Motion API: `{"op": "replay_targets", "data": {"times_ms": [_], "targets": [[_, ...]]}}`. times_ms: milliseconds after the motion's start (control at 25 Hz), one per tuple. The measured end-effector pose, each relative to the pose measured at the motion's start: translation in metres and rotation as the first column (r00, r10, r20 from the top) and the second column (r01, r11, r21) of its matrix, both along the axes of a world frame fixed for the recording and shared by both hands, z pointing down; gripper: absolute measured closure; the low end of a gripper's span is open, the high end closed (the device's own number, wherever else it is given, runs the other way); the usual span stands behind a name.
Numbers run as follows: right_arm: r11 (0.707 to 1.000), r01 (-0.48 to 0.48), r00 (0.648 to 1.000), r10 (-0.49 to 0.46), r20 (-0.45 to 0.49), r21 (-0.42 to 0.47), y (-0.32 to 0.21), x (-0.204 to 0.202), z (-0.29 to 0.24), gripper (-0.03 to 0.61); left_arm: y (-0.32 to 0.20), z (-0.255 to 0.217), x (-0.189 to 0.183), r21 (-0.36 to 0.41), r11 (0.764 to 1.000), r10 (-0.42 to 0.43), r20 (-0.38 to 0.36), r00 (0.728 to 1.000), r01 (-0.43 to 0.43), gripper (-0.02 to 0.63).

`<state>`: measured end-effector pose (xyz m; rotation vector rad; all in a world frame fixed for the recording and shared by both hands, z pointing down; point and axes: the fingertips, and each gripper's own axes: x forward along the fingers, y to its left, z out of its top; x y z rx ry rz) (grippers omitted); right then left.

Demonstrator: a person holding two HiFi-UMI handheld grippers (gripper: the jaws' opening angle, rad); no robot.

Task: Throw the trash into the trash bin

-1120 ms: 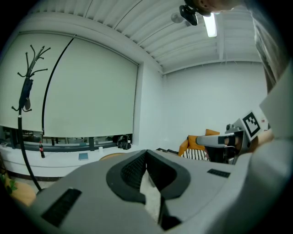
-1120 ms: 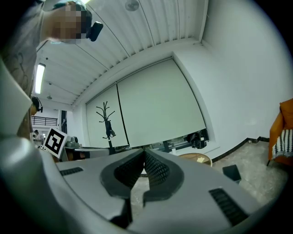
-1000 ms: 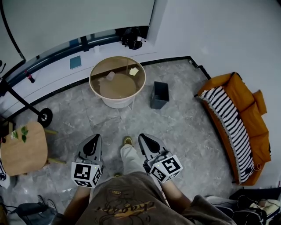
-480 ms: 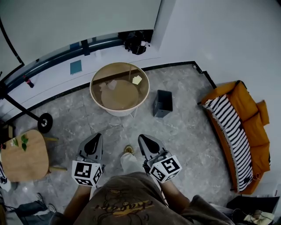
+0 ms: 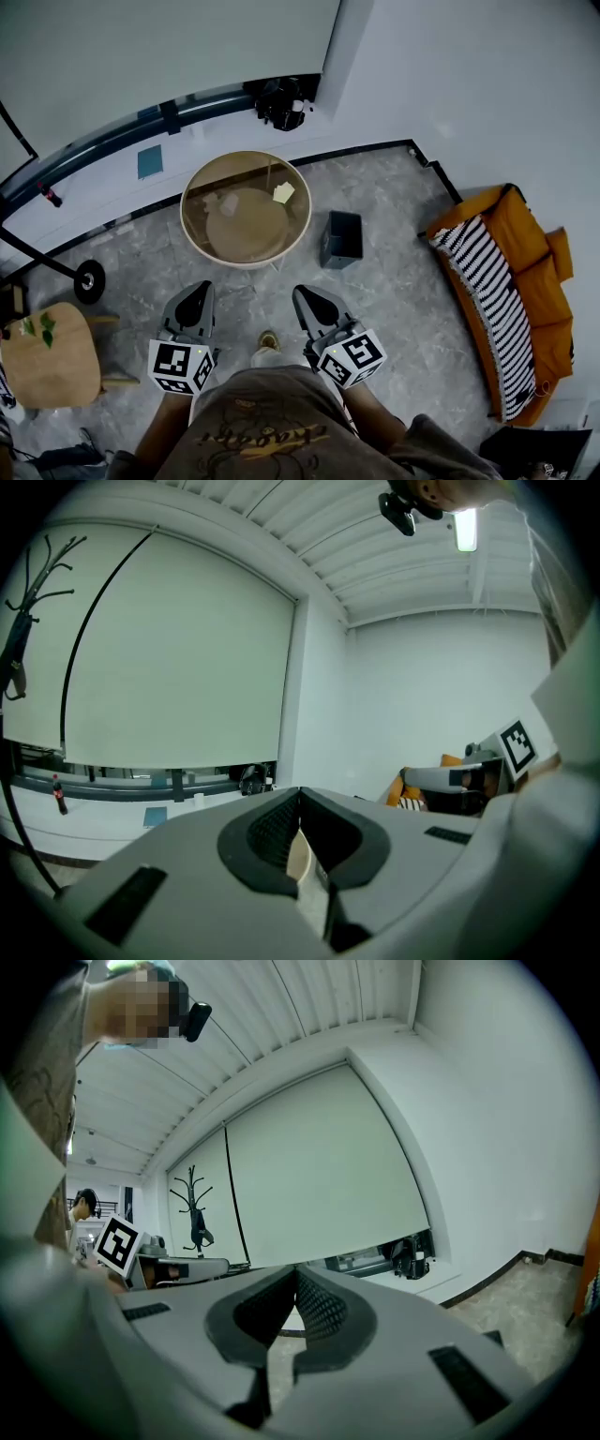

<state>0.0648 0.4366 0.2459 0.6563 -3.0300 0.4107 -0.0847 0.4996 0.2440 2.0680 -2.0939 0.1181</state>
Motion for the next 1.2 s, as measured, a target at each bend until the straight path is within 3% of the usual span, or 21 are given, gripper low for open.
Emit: {"op": "replay_targets", "data": {"times_ms": [440,1200], "targets": [[1.0,0.025,1.0,-0.025,-0.001,-0.016,-0.058,-0.007,0.004,0.561,-0.059,-0.003,-0.005,0.001,1.0,-0.012,0.002,1.0,0.012,0.594],[0.999,-0.032,0.999,0.031,-0.023,-0.035,-0.165,-0.046,0.022,0.561,-0.179,0.016,-0.052,-0.012,1.0,0.029,-0.03,0.999,-0.029,0.594]]}}
